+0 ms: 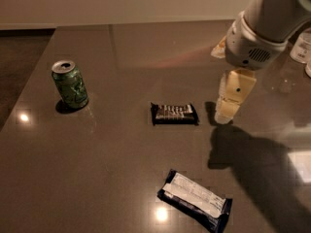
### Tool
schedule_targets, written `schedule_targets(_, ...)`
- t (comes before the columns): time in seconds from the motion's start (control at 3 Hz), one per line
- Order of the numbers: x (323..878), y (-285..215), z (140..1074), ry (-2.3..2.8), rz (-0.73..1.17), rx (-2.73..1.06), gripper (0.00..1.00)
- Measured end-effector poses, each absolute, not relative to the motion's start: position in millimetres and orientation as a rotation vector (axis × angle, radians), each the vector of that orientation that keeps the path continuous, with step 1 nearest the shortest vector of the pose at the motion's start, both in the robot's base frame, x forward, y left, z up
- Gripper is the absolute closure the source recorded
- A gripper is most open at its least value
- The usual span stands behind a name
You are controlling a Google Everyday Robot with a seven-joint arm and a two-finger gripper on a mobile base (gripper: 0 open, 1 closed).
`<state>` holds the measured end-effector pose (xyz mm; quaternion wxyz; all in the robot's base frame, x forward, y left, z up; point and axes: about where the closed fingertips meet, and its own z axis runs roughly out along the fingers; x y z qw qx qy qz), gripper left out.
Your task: Move rxbar chocolate near rxbar blueberry
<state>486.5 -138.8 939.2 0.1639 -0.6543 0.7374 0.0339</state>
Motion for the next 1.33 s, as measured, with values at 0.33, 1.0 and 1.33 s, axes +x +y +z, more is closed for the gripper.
schedule_targets(0.33, 495.4, -103.4, 914.7, 2.054, 0.105, -1.953, 0.00)
schedule_targets(1.0, 494.6, -62.9, 870.5, 2.049, 0.186, -2.052, 0.00)
schedule_targets(1.33, 493.6, -55.0, 854.9, 2.041, 0.210, -2.082, 0.00)
